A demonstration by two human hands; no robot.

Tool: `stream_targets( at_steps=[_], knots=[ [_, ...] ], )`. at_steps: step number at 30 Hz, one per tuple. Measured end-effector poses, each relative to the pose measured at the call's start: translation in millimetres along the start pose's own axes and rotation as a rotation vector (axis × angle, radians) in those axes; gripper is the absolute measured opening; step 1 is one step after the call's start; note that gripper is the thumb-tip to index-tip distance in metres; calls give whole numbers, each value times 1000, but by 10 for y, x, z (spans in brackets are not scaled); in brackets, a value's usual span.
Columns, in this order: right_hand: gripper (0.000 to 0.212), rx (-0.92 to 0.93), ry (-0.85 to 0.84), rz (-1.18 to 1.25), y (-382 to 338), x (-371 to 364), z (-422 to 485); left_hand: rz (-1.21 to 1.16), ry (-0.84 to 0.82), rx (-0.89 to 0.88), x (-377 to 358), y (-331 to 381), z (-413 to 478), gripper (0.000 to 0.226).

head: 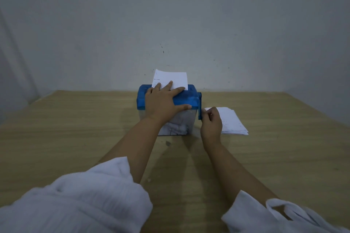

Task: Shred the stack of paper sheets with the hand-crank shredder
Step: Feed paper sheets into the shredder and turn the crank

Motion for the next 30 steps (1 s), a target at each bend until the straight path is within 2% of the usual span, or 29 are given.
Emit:
stream_targets(
  at_steps=[3, 6, 12, 17, 24, 30],
  knots=[
    [27, 24, 122, 114, -131, 15, -38, 13, 3, 3, -4, 3, 1, 68],
    [17, 9, 217, 219, -174, -12, -115, 39, 21, -23, -8, -4, -2, 68],
    [12, 155, 222, 352, -291, -74, -59, 76, 37, -44, 2, 0, 19, 67],
    [10, 257, 238, 254, -266, -113, -42, 103, 50, -76, -45, -24, 51, 68],
    [26, 254, 226, 258, -222, -126, 38, 114, 65, -89, -79, -73, 120, 68],
    [28, 246, 219, 279, -250, -121, 57, 102, 68, -98, -94, -86, 131, 68]
  ],
)
Point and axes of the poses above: each hand's wrist, its own z-axis towards the middle knuckle, its own x-axis out of the back of the hand, y = z × x, the point moved 2 cm from there along z, towards the middle knuckle, and after that the axes turned 4 degrees about -y, right-handed, at the moved point
